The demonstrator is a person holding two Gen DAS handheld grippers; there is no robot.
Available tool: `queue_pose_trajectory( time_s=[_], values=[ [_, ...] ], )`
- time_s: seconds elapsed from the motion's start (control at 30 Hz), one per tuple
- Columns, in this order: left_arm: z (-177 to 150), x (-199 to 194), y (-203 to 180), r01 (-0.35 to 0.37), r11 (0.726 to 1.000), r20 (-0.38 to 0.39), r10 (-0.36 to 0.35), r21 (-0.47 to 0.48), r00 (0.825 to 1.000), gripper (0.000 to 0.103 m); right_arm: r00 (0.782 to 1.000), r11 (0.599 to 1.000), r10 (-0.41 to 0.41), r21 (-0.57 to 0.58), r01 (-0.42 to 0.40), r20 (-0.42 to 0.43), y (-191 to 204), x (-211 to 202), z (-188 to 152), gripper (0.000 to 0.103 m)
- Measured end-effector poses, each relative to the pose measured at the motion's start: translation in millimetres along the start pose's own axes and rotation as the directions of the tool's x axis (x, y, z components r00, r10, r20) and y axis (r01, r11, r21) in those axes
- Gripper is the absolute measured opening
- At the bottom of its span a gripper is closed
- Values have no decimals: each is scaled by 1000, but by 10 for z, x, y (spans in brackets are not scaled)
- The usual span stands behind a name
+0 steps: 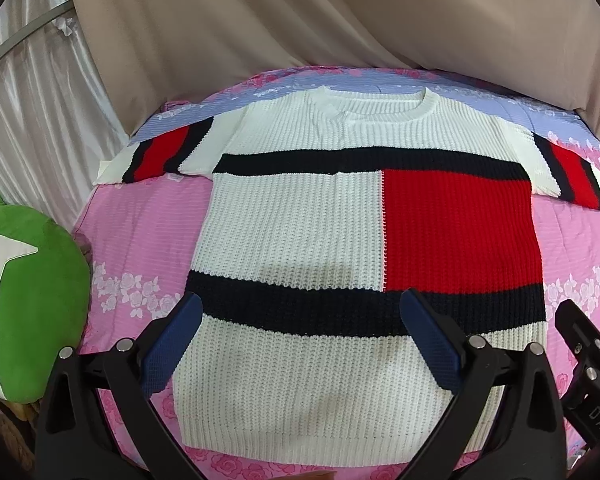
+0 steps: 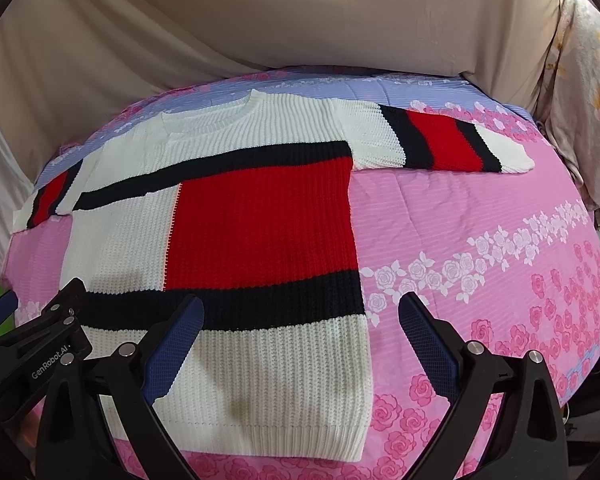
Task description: Fold small clothes
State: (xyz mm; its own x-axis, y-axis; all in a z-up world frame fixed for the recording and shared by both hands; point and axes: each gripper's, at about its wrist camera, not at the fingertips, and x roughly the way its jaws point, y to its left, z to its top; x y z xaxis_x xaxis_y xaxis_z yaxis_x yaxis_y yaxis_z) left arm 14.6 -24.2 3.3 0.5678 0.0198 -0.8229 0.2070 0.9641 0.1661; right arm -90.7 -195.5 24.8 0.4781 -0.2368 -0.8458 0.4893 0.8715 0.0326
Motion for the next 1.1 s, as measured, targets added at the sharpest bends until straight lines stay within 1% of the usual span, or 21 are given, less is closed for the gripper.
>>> queue_pose_trajectory(
  time_s=[0.53, 0.73, 0.8, 0.87, 0.97, 1.03, 1.07, 1.1],
  values=[
    [54, 130, -81, 15, 1000, -20, -15, 11, 1000, 97, 1000, 1000, -7, 2, 8, -17, -47, 100, 34, 96],
    [100, 217, -113, 34, 999, -51, -34, -2, 998, 97, 999, 1000, -22, 14, 23, -28, -166, 223, 72, 96],
    [122, 281, -119, 63, 998, -85, -64, -22, 994, 97, 999, 999, -28, 26, 29, -36, -271, 306, 100, 96],
    [157, 366, -136, 101, 994, -123, -107, -51, 987, 98, 999, 999, -30, 28, 31, -30, -411, 397, 165, 96],
    [203, 472, -178, 140, 986, -148, -151, -86, 977, 98, 1000, 997, -19, 78, 18, 4, -881, 588, 393, 96],
    [232, 547, -225, 154, 982, -157, -169, -106, 973, 98, 999, 985, -15, 170, 9, 31, -1427, 780, 621, 96],
    [247, 598, -264, 159, 980, -158, -177, -120, 971, 98, 999, 975, -9, 224, 1, 34, -1710, 900, 729, 96],
    [263, 636, -301, 163, 978, -158, -183, -130, 970, 98, 999, 954, -2, 298, -8, 34, -2091, 1059, 856, 94]
  ],
)
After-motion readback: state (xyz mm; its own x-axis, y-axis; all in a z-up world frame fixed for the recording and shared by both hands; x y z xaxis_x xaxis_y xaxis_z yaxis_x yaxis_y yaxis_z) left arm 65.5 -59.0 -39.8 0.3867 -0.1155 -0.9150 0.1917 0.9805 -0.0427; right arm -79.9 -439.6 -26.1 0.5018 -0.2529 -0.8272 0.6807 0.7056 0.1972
